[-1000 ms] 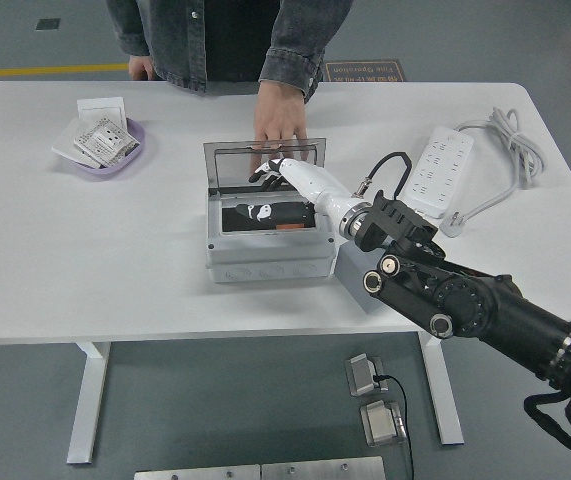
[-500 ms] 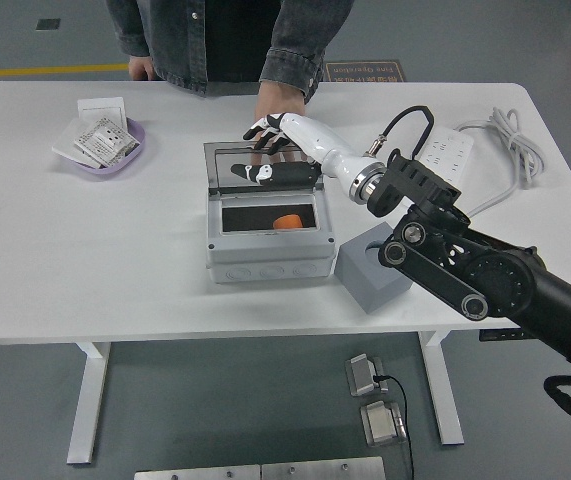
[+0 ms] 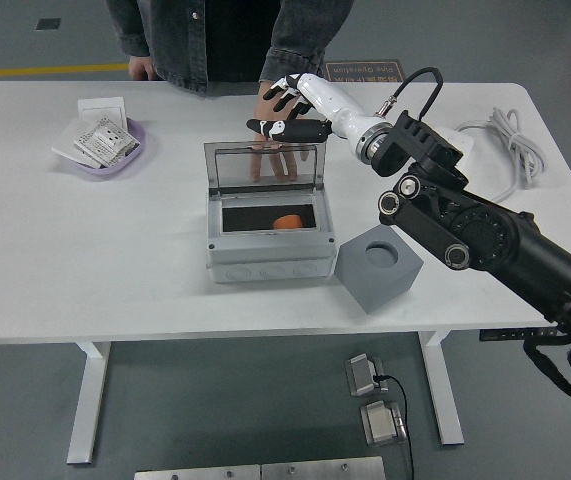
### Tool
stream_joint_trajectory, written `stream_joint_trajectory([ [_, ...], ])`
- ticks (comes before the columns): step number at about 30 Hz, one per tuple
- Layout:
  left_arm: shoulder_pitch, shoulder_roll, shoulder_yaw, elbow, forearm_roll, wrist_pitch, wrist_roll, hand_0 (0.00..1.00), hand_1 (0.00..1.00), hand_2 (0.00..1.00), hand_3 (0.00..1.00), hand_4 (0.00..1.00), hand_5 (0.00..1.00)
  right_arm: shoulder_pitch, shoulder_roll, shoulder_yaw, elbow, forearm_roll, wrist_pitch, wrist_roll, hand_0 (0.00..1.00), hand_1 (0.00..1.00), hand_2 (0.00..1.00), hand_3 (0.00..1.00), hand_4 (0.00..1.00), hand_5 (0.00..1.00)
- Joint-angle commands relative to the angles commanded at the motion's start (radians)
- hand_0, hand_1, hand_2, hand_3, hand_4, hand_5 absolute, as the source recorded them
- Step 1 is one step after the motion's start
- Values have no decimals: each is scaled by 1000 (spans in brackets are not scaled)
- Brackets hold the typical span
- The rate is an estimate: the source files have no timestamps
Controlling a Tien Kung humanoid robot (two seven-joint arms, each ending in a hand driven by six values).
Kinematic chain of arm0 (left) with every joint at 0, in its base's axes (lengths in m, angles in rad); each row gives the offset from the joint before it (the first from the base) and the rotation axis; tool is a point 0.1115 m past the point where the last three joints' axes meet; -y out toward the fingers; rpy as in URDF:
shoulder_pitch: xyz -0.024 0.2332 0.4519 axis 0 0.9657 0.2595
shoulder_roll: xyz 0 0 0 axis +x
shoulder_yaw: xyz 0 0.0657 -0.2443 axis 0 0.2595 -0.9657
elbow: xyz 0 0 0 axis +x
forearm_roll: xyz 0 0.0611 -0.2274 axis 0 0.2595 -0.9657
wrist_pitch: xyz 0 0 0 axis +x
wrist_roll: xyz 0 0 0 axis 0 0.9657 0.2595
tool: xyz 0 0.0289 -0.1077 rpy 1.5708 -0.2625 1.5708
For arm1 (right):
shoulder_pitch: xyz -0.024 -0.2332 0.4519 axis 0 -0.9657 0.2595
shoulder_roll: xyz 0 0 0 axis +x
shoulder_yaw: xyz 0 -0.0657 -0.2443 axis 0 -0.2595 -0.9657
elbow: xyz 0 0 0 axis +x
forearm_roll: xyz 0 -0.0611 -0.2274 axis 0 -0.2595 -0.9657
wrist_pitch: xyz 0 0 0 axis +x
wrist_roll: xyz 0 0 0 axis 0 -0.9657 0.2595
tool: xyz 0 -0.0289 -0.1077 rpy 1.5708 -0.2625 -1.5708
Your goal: Pick up the cylinder from the cube,place it in the box,flap close box
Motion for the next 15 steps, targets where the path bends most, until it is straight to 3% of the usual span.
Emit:
stream_joint_trajectory([
  [6,-1,1,-2,0,3,-1,1,690,699,562,642,737,520,-8,38,-12,-98,-5,-3,8,643,549,647,733,866,631],
  [11,3,2,-5,0,6,-2,3,690,699,562,642,737,519,-27,40,-13,-88,-14,-8,10,642,550,643,729,863,629],
  [15,4,2,-7,0,8,-2,3,690,699,563,642,738,517,-45,20,-12,-41,-27,-12,4,645,545,640,721,861,629],
])
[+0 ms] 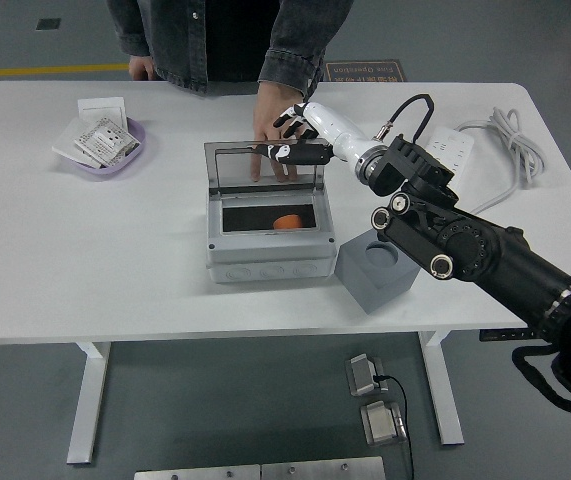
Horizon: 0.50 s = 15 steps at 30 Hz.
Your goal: Pick up the cylinder from the cube,place it in the box,flap close box
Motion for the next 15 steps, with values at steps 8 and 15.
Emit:
stream_joint_trajectory([
  [8,5,-5,16,0,-25,1,-3,690,699,563,642,738,517,-43,-50,25,127,-42,-16,-15,641,540,636,716,858,628],
  [15,14,-2,36,0,-65,9,-5,690,700,566,643,738,516,-71,-50,11,159,-42,-34,-11,635,536,634,715,851,622],
])
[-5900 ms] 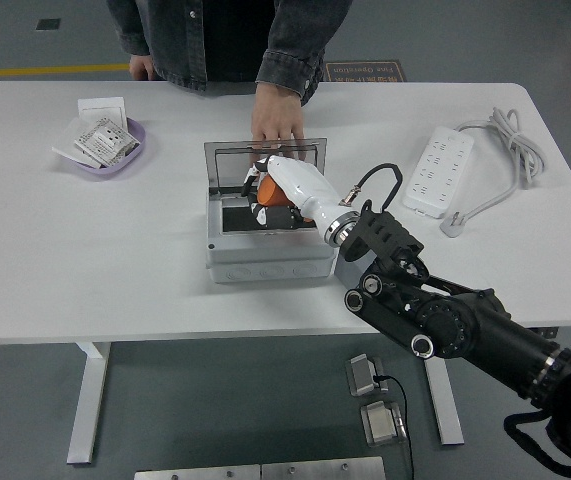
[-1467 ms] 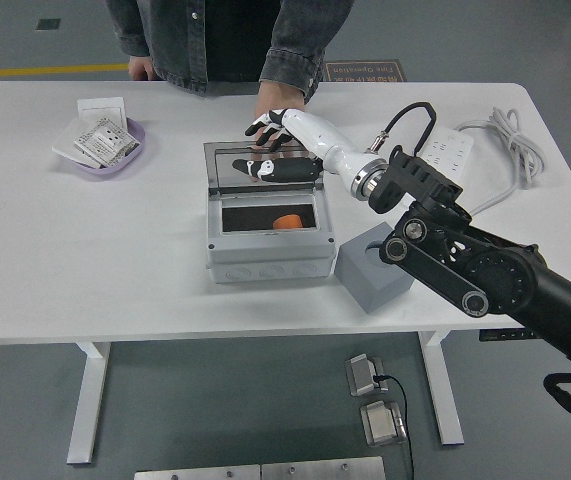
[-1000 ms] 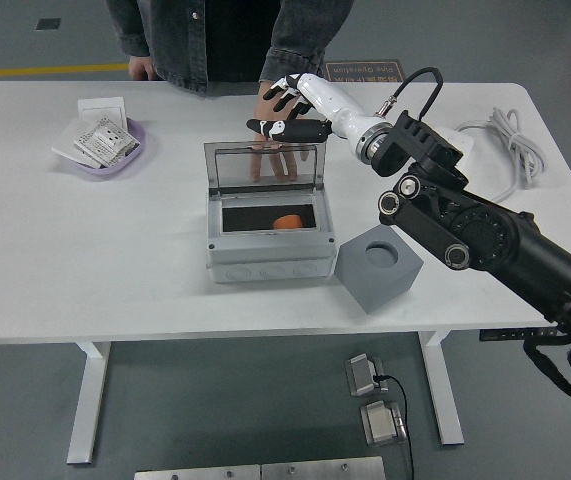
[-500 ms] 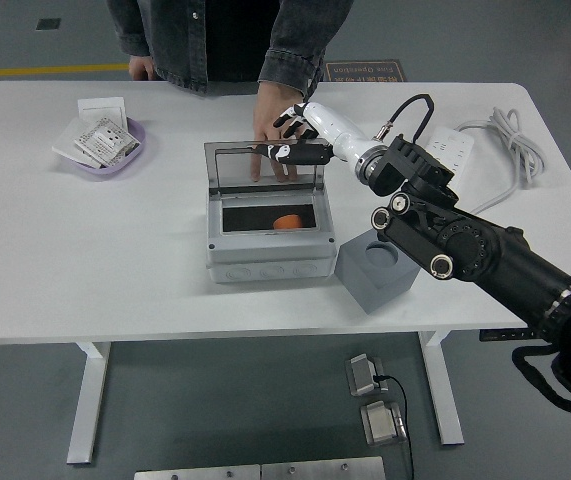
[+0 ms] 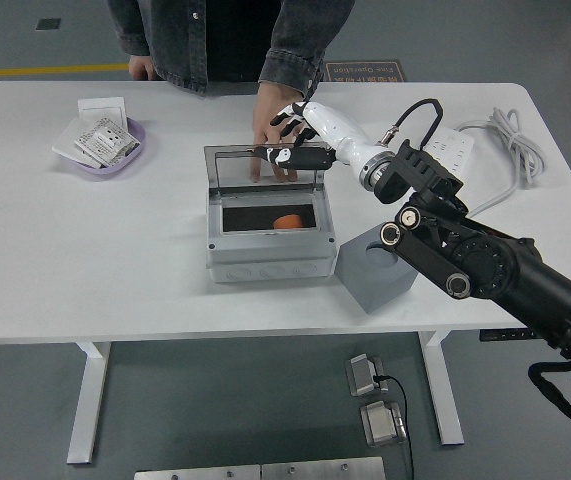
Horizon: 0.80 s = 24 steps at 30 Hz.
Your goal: Pick up the cylinder from the cube,place it in the box,flap close box
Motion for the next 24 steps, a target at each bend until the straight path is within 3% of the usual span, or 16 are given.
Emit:
stream_joint_trajectory([
  [7,2,-3,2,0,-1,0,0,690,700,565,643,739,517,-42,-21,-12,72,-8,-8,-7,637,536,632,713,850,623],
  [17,5,-7,3,0,1,-1,2,690,700,567,643,739,516,-94,-65,-18,211,-139,-8,-44,635,538,635,701,836,607],
  [24,4,-10,5,0,-1,-2,2,690,700,567,643,739,517,-113,-66,-20,234,-162,-12,-50,638,536,636,700,837,614],
])
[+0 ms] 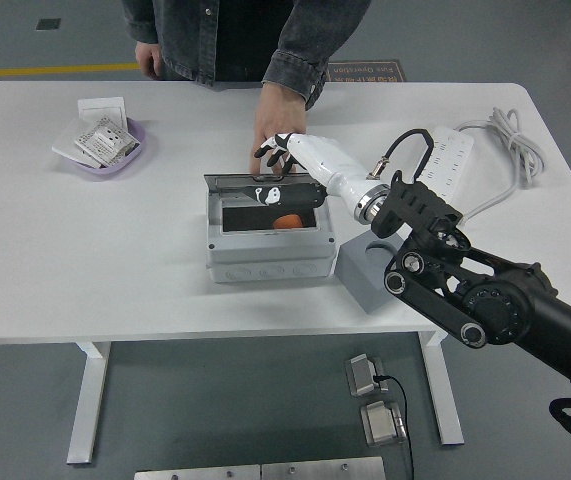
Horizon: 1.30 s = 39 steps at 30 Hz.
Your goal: Pick up the cylinder from the cube,place it in the box,flap close box
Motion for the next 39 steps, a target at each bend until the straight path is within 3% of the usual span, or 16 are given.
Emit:
stream_joint_trajectory([
  [11,3,-6,5,0,-8,2,-1,690,701,568,642,738,518,-53,12,2,5,17,-13,10,637,529,632,696,823,598],
  [18,13,-18,3,0,-7,-1,1,690,701,568,642,738,519,-70,5,19,5,21,-14,13,638,528,632,692,810,579],
  [24,14,-13,-13,0,5,-5,12,690,700,568,641,737,519,-103,-18,84,43,-2,0,12,635,528,632,692,806,572],
  [28,14,-12,-18,0,5,-6,17,690,700,568,641,736,517,-165,-49,165,109,-23,6,17,636,523,634,692,802,566],
  [34,19,-20,-8,0,-12,-6,18,690,701,568,642,736,517,-318,-104,342,242,-13,14,55,635,519,632,691,802,566],
  [39,24,-21,-2,0,-21,-7,19,690,701,568,641,736,519,-477,-86,516,337,100,-16,157,634,517,631,690,801,563],
])
